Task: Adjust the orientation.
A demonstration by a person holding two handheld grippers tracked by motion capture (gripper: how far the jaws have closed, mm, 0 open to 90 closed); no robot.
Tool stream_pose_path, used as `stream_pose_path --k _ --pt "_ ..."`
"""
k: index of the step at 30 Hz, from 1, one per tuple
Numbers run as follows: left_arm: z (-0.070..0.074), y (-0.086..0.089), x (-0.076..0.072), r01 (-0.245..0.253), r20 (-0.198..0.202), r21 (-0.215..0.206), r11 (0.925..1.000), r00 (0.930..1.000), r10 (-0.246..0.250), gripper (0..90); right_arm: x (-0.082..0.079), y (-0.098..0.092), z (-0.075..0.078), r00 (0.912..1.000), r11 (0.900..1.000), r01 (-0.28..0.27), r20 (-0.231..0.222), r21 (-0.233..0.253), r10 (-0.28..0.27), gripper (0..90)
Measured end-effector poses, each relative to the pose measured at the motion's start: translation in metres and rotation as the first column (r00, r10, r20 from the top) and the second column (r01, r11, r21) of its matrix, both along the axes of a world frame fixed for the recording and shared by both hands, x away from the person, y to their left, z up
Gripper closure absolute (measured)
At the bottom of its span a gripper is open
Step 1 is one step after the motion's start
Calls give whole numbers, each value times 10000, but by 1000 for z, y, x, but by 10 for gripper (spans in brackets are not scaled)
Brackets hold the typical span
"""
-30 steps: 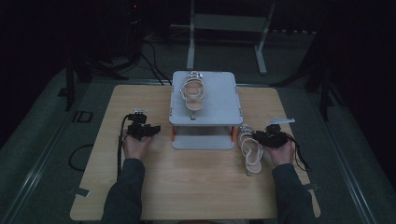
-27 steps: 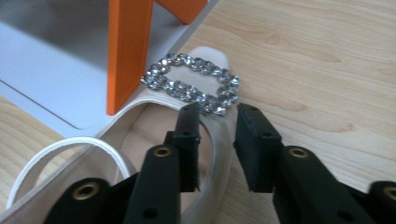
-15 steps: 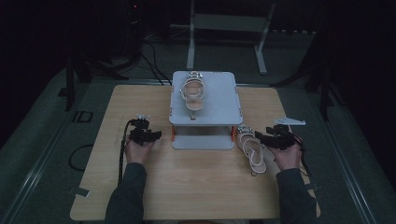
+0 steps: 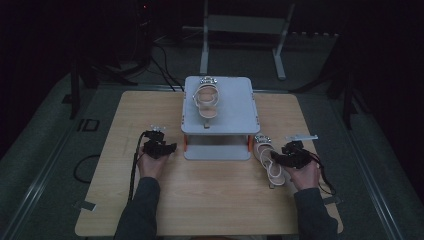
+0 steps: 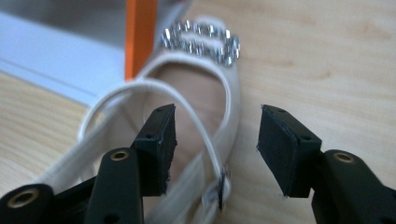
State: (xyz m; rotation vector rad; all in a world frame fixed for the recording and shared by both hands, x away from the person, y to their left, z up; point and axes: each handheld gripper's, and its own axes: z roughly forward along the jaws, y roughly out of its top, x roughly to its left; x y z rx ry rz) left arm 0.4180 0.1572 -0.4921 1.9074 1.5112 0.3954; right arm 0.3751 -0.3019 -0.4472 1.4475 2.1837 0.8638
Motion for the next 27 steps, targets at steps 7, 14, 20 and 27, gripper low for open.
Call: stream_pose_path --k 7,14,20,27 --pt "-2 -5 -2 77 234 164 9998 9997 -80 492 0 0 -1 9934 9986 506 -1032 118 -492 674" --pt "-3 -7 -4 117 398 327 9994 9991 -130 490 2 1 0 9708 9868 1613 -1823 156 -1558 792" --pt "-6 -9 -8 112 722 516 9986 9973 -149 488 7 1 3 9442 9729 2237 -2605 586 -2015 820" --pt "-8 -12 -11 57 1005 723 9974 9948 -130 488 7 -3 4 9233 9462 2907 -3010 1420 -2385 826"
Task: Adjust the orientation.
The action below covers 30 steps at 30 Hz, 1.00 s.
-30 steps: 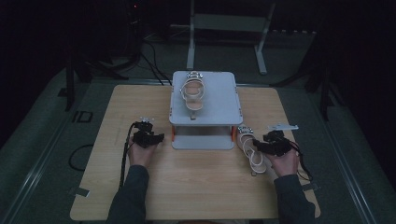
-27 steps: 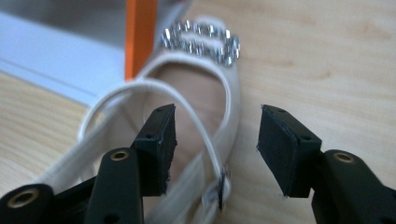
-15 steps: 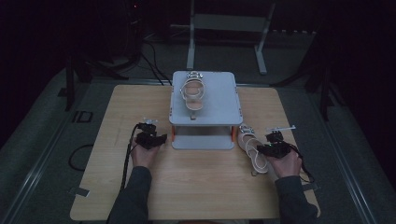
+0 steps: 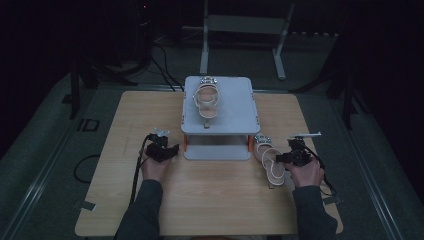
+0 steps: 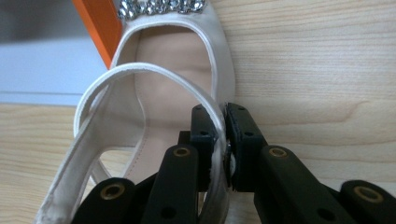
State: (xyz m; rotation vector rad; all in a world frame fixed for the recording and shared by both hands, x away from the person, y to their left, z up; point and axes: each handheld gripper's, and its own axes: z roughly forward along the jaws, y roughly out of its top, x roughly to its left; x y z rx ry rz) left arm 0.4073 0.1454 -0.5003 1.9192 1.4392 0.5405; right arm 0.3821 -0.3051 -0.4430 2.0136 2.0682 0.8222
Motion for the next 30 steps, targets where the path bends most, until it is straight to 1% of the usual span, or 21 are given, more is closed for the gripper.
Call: stream_pose_path --k 1,2,5,7,13,15,19,23,30 --pt "-1 -2 -1 1 80 130 9999 10000 -2 488 0 -1 0 10000 9999 49 -26 100 -49 826" --pt "-1 -2 -1 -13 106 175 9998 9999 11 488 1 -2 1 10000 9999 37 -53 120 -36 826" --pt "-2 -2 -2 -147 198 -20 9999 9997 148 488 3 -5 6 9999 9996 90 -71 279 -88 826" --pt "-3 -2 -4 -108 301 111 9999 9995 105 488 3 -7 9 9999 9997 168 36 168 -168 826" --pt "-4 -4 -6 -85 447 287 9996 9990 72 488 5 -16 20 9980 9974 541 289 485 -556 826" --pt "-5 -5 -7 -62 542 437 9990 9985 38 489 6 -17 25 9968 9961 672 386 569 -695 826" --pt "-5 -5 -8 -111 556 435 9990 9984 87 490 12 -19 39 9947 9943 750 645 757 -799 825" --pt "-5 -5 -8 -116 570 421 9990 9983 92 490 18 -17 54 9924 9936 785 881 808 -855 825" --pt "-5 -5 -9 -141 582 406 9991 9982 117 490 28 -14 74 9894 9918 764 1151 1023 -881 825"
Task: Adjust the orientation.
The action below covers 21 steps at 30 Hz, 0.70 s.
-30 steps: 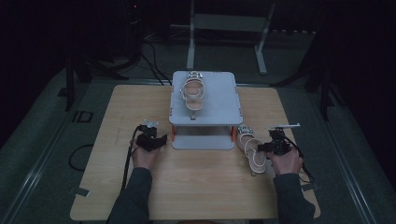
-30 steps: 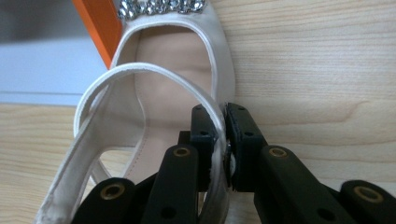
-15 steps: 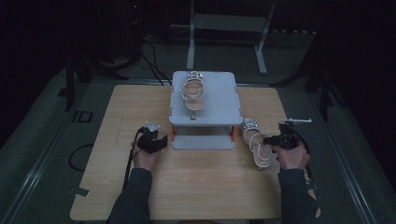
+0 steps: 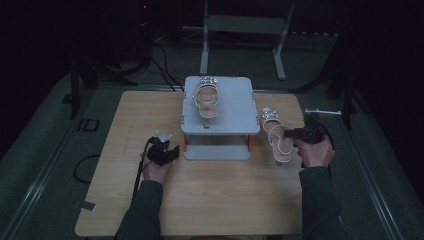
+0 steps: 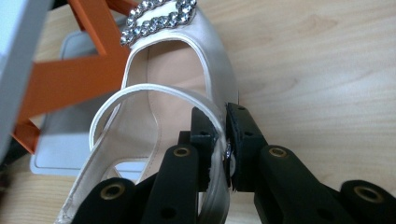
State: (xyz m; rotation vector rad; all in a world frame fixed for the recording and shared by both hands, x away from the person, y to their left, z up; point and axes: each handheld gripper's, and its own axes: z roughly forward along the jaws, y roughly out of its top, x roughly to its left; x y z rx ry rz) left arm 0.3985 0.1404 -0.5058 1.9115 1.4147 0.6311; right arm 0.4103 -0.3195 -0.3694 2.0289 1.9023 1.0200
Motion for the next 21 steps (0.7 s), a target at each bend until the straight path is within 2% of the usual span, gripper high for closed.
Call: stream_pose_path --k 6,8,12,21 --pt "0 0 0 -14 -8 9 10000 10000 14 483 7 2 16 9998 10000 -34 176 -19 35 825" --pt "0 0 0 -17 -11 7 10000 10000 17 482 11 3 30 9994 10000 -36 338 72 33 825" --pt "0 0 0 -34 -9 21 10000 10000 34 479 16 5 47 9986 9999 -24 531 152 15 825" --pt "0 0 0 -45 -25 25 10000 10000 45 467 29 15 77 9962 9993 -55 865 360 24 825"
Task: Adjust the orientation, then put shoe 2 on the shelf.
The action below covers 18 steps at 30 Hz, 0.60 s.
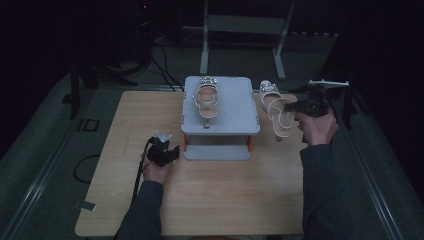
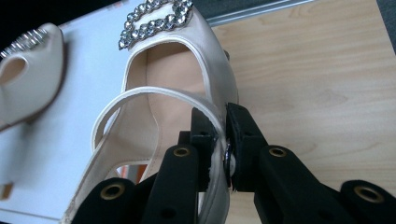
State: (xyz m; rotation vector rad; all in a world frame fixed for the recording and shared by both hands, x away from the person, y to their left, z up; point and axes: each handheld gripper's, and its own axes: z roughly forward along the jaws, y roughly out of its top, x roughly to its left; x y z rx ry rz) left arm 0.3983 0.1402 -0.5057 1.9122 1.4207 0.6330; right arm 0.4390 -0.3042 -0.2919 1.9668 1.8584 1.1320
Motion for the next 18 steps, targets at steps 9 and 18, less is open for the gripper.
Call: stream_pose_path --k 9,18 --pt "0 0 0 32 -24 6 10000 10000 -32 460 8 8 15 9999 10000 -42 109 -16 43 825" --pt "0 0 0 44 -24 5 10000 10000 -44 457 13 12 21 10000 10000 -5 74 90 5 824"
